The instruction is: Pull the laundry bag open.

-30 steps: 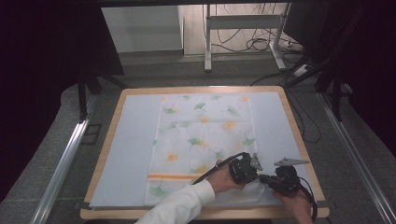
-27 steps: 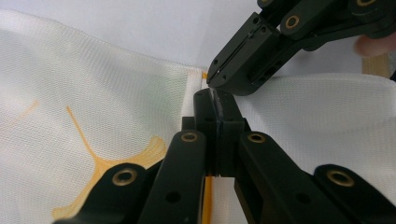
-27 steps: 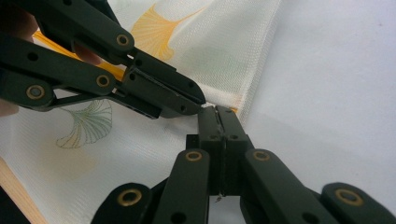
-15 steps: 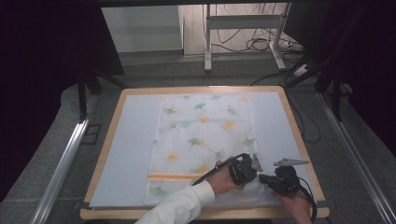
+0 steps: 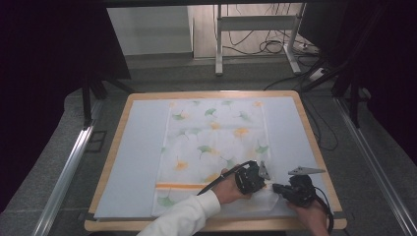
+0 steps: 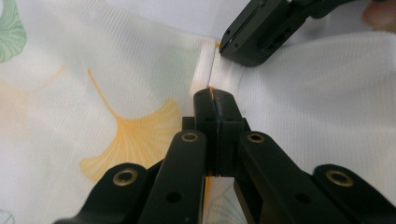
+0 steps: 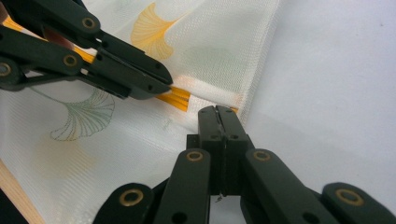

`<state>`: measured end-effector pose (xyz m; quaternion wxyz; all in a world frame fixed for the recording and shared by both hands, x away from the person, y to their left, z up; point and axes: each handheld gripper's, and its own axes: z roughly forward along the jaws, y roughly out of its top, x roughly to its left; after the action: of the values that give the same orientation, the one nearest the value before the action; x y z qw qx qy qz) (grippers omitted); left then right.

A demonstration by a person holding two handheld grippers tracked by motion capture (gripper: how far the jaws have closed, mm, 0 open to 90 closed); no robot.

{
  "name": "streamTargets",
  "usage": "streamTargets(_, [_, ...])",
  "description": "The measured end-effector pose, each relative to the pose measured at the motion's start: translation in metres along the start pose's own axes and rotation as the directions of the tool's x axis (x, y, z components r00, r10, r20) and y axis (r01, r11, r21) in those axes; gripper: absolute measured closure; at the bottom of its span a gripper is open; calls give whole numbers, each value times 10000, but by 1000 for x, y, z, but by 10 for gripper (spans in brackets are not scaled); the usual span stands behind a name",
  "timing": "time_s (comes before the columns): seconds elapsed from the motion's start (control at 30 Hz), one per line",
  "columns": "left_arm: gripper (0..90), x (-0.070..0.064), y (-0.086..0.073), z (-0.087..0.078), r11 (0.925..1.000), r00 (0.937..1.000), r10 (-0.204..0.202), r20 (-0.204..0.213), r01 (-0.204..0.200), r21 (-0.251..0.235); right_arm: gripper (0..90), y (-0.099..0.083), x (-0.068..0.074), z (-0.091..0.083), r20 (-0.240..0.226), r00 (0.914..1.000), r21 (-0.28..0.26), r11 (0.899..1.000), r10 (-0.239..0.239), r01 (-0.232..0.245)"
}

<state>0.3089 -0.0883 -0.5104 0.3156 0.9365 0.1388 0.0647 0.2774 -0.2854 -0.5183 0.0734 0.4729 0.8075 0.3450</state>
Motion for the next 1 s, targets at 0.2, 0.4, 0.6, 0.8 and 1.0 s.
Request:
streamTargets(0.2, [900, 3, -8, -6, 10000, 9999, -70, -85, 71, 41, 897, 0, 0, 0, -8, 10000, 13, 10000, -30, 30])
streamTargets(0.4, [900, 6, -17, -13, 9997, 9996, -254, -91, 254, -9, 897, 0, 1, 0, 5, 10000, 71, 10000, -45, 45])
streamTargets(0.6, [900, 7, -21, -16, 9996, 9995, -292, -82, 292, 14, 897, 0, 0, 0, -18, 10000, 50, 10000, -48, 48])
streamTargets(0.8, [900, 8, -28, -22, 9994, 9993, -347, -151, 347, 40, 897, 0, 0, 0, -31, 10000, 21, 10000, -73, 73])
streamTargets(1.0, [900, 11, -35, -27, 9989, 9986, -466, -239, 466, 12, 896, 0, 0, 0, -40, 10000, 45, 10000, -79, 79])
